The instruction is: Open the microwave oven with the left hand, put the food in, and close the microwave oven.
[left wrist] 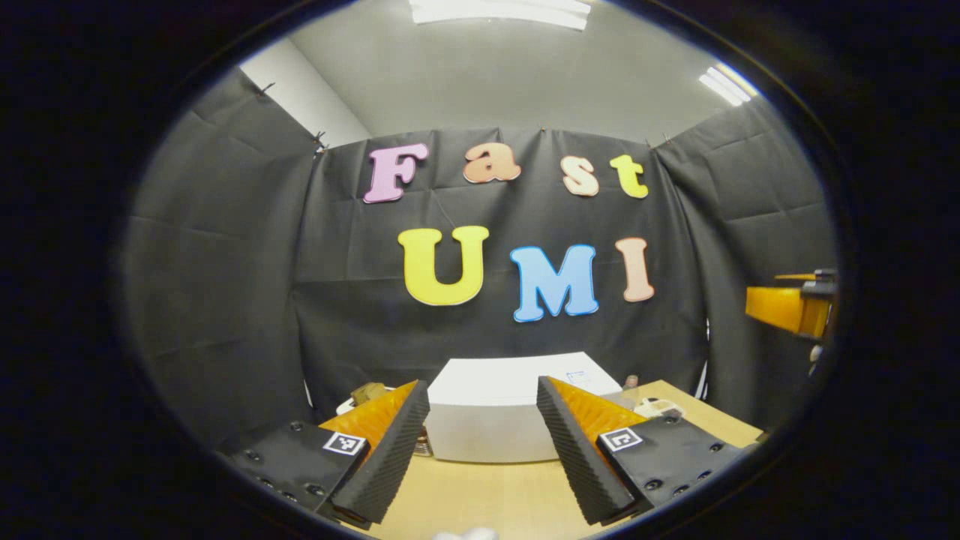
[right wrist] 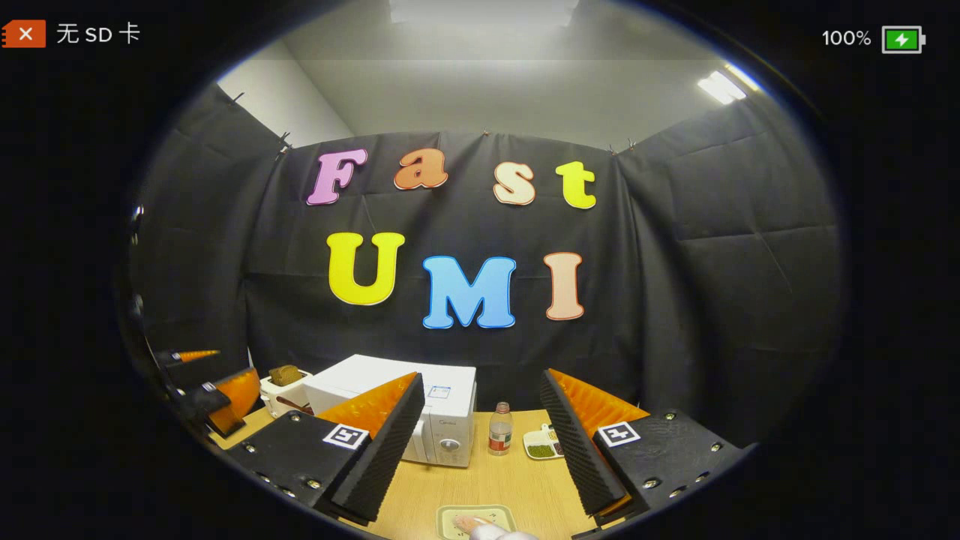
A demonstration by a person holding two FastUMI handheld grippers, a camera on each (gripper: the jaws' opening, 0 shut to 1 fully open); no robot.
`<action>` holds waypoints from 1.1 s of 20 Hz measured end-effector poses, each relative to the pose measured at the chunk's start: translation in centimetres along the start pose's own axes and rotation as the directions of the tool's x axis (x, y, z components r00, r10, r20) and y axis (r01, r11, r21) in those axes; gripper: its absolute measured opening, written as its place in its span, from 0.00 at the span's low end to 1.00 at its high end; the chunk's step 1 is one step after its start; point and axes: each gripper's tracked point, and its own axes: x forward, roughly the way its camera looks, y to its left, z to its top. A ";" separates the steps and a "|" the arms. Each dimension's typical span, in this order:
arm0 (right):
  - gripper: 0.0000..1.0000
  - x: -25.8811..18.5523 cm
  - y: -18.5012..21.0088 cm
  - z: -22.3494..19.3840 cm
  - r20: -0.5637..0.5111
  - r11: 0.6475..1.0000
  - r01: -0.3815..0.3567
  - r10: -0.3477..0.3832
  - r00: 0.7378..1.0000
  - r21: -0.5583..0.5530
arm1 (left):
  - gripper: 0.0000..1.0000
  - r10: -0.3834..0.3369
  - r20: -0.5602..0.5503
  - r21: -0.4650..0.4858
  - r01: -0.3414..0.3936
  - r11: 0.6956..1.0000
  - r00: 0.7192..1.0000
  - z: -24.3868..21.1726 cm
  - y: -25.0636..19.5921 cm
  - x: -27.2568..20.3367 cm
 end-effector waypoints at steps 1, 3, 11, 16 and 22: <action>0.95 0.1 -0.4 0.4 -0.001 1.000 0.002 -0.002 1.000 0.008 | 1.00 -0.008 0.006 0.010 0.008 1.000 1.000 -0.9 -1.1 0.7; 0.95 0.1 -1.2 1.2 -0.002 1.000 0.007 -0.007 1.000 0.008 | 1.00 -0.026 0.013 0.033 0.026 0.999 1.000 -3.4 -3.5 2.3; 0.95 0.1 -5.0 2.4 -0.046 0.996 0.062 -0.065 0.997 -0.061 | 0.95 -0.129 -0.062 -0.013 0.129 0.992 0.990 -16.2 -15.3 12.6; 0.95 0.5 -7.5 1.1 -0.098 0.986 0.118 -0.130 0.987 -0.119 | 1.00 -0.159 -0.095 -0.024 0.157 0.987 0.983 -21.7 -20.1 19.7; 0.95 0.8 -9.6 -1.1 -0.162 0.980 0.161 -0.179 0.970 -0.118 | 0.95 -0.166 -0.130 -0.045 0.161 0.986 0.978 -25.5 -22.4 24.4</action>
